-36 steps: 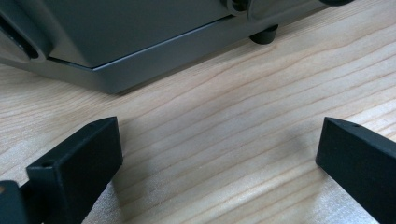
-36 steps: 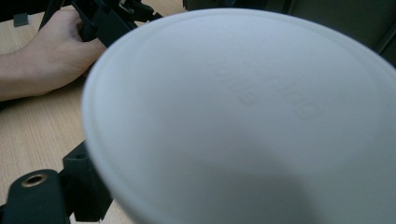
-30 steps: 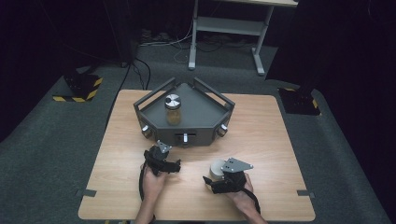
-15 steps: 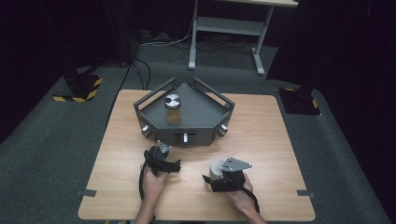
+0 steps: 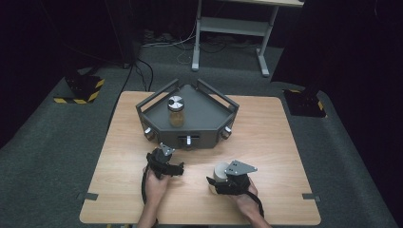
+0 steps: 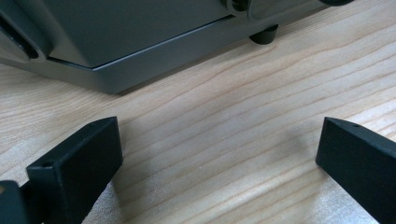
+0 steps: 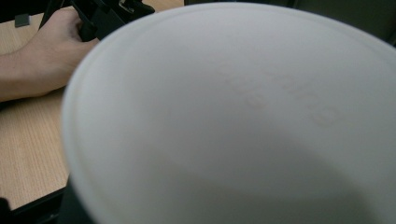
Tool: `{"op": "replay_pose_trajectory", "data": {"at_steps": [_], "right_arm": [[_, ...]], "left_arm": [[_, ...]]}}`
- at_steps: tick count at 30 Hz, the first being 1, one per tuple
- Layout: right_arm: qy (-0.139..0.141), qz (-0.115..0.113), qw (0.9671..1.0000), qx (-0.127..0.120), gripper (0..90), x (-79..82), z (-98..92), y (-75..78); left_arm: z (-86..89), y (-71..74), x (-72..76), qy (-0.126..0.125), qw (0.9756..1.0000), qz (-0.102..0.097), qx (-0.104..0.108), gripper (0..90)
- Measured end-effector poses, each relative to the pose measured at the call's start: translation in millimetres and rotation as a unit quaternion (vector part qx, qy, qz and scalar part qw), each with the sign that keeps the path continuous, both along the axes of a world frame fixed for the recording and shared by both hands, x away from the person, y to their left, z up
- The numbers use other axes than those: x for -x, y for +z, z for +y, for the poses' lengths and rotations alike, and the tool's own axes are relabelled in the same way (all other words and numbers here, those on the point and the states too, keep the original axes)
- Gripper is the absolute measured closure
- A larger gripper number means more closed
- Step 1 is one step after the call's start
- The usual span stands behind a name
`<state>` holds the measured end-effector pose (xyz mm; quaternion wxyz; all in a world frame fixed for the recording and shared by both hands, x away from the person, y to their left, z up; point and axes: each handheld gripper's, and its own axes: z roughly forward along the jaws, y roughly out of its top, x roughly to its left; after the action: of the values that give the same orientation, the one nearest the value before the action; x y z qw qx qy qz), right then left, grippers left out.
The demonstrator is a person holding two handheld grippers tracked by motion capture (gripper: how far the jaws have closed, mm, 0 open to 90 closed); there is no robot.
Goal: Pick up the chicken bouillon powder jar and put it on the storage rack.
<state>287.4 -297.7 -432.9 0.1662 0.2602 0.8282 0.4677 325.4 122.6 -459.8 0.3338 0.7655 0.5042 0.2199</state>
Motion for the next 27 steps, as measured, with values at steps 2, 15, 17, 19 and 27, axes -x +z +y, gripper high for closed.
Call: {"op": "replay_pose_trajectory", "data": {"at_steps": [2,15,17,19,27], "right_arm": [[0.0,-0.002,1.0,0.001,34.1,0.5,0.7,0.1],[-0.001,-0.006,1.0,0.0,34.7,2.3,1.0,-0.4],[-0.001,-0.006,1.0,0.0,34.8,2.3,1.0,-0.3],[-0.001,-0.007,1.0,0.0,34.9,2.3,0.9,-0.3],[0.003,-0.01,0.9999,0.004,35.1,2.8,1.4,1.2]], "left_arm": [[0.0,0.0,0.0,0.0,1.0,0.0,0.0,0.4],[0.0,0.0,0.0,0.0,1.0,0.0,0.0,0.4],[0.0,0.0,0.0,0.0,1.0,0.0,0.0,0.4],[0.0,0.0,0.0,0.0,1.0,0.0,0.0,0.4],[0.0,0.0,0.0,0.0,1.0,0.0,0.0,0.4]]}}
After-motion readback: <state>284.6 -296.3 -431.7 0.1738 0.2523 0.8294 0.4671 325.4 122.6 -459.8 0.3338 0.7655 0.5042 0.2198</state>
